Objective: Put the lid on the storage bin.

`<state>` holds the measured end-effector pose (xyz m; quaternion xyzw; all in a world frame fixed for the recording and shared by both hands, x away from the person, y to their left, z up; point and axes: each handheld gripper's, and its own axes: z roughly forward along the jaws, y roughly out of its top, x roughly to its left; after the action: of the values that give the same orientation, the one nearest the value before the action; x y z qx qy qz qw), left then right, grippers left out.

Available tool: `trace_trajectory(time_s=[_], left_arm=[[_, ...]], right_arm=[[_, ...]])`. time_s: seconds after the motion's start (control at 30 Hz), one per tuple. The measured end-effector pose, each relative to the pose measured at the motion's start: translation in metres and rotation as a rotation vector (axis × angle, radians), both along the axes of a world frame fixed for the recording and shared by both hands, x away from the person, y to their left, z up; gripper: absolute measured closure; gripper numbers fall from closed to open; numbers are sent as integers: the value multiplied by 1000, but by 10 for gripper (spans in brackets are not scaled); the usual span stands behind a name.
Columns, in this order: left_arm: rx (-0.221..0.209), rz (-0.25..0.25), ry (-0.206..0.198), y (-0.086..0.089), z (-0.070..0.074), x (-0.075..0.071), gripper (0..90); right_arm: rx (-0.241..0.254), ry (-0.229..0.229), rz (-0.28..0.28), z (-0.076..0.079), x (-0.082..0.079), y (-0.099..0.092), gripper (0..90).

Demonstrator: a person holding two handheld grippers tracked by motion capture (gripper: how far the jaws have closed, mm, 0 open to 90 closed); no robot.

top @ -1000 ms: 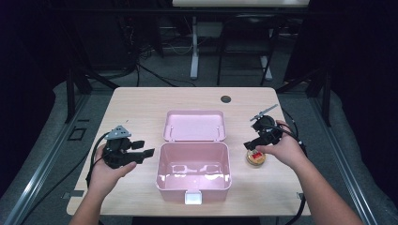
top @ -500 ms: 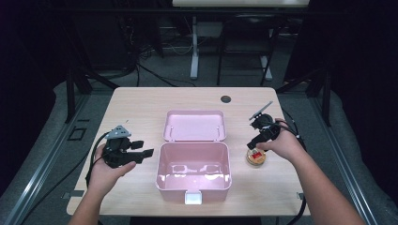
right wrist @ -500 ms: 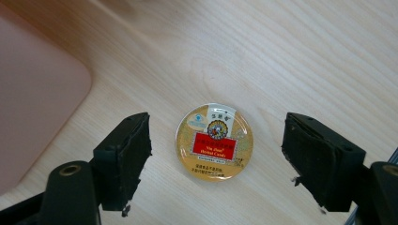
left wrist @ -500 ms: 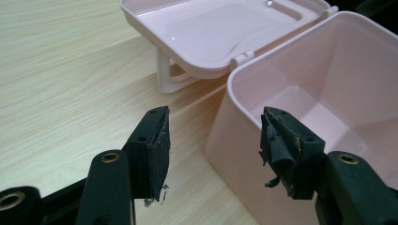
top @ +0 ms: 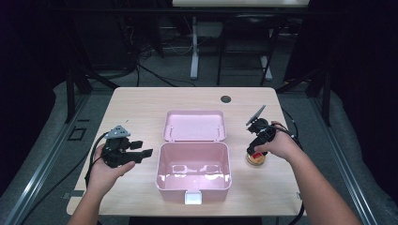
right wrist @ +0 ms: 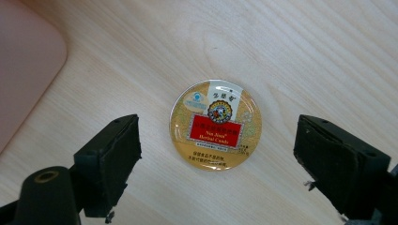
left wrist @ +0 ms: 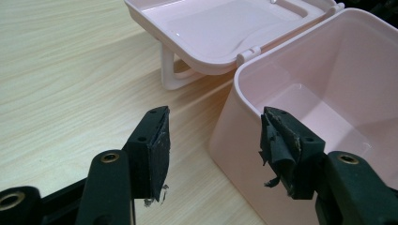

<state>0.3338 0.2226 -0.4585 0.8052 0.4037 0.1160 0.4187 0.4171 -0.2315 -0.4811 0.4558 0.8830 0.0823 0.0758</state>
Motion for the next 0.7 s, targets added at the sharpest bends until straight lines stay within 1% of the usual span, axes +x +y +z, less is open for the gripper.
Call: trace_trajectory(time_s=[0.1,0.23,0.3,0.37,0.4,0.43,0.57,0.6,0.7], left_arm=[[1,-2,2,0,0,0,430],[1,-4,6,-1,0,0,430],[2,-4,3,0,0,0,430],[-2,-2,1,0,0,0,430],[-2,-2,1,0,0,0,430],[-2,-2,2,0,0,0,430],[-3,-1,0,1,0,0,430],[-3,-1,1,1,0,0,430],[-2,-2,2,1,0,0,430]], right_arm=[[-17,9,-4,-5,2,-1,148],[-2,13,-24,-12,5,-4,147],[-5,26,-26,-16,6,-4,148],[-11,36,-29,-20,7,-4,147],[-19,31,-23,-21,8,-4,147],[-27,35,-25,-22,8,-3,146],[-16,42,-42,-27,9,-2,144],[-19,41,-27,-28,10,-2,144],[-23,45,-31,-34,10,-2,144]])
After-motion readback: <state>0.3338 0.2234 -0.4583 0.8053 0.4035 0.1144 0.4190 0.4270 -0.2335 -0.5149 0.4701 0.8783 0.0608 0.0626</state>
